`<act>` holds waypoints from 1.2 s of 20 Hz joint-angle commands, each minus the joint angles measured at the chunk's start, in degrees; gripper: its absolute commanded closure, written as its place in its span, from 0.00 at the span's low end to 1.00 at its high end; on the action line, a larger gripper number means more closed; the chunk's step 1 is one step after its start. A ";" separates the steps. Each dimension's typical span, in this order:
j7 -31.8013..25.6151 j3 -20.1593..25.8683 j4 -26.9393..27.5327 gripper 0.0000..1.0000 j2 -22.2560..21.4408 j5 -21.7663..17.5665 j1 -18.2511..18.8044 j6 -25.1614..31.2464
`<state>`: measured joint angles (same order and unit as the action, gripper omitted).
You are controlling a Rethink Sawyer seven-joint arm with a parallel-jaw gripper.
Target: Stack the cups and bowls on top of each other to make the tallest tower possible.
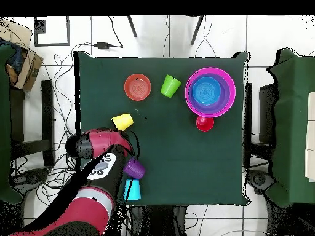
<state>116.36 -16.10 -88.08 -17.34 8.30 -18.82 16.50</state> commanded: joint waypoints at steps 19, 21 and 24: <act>7.01 3.82 5.00 1.00 1.67 0.76 0.50 0.47; 6.90 3.82 5.18 1.00 1.65 0.72 0.64 0.73; 6.94 3.88 5.01 1.00 1.44 0.63 0.55 0.73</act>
<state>116.36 -16.49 -86.38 -16.36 8.30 -18.86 16.49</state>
